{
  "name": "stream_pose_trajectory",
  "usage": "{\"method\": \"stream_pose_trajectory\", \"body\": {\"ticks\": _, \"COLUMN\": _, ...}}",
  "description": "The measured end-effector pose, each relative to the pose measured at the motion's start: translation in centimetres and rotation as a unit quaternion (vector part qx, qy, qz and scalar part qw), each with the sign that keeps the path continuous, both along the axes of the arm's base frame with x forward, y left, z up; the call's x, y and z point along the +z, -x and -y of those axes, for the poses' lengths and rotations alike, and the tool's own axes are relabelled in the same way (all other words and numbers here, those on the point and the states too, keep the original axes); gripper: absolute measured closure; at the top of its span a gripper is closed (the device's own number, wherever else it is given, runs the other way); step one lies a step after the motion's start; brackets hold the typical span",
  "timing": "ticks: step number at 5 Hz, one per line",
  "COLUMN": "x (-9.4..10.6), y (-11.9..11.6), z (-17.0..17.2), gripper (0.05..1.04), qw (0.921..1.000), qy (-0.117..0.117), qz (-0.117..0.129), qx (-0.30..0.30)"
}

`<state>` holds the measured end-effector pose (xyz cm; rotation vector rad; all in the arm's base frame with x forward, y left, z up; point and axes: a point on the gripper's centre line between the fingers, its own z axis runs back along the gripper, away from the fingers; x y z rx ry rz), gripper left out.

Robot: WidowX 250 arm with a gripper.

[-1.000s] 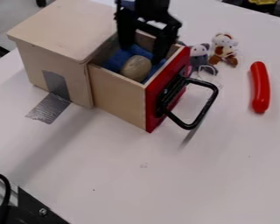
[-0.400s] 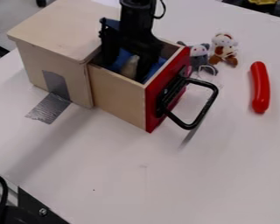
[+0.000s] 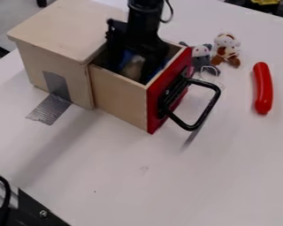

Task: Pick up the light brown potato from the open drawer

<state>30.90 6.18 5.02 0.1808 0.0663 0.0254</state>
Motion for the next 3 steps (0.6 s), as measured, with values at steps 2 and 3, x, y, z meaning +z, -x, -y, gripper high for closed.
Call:
{"method": "stream_pose_trajectory", "body": {"ticks": 2, "x": 0.1, "y": -0.2, "z": 0.5, "gripper": 0.411, "qw": 0.9999, "qy": -0.010, "qz": 0.007, "qx": -0.006}}
{"method": "stream_pose_trajectory", "body": {"ticks": 3, "x": 1.0, "y": 0.1, "z": 1.0, "gripper": 0.411, "qw": 0.9999, "qy": -0.010, "qz": -0.004, "qx": -0.001}}
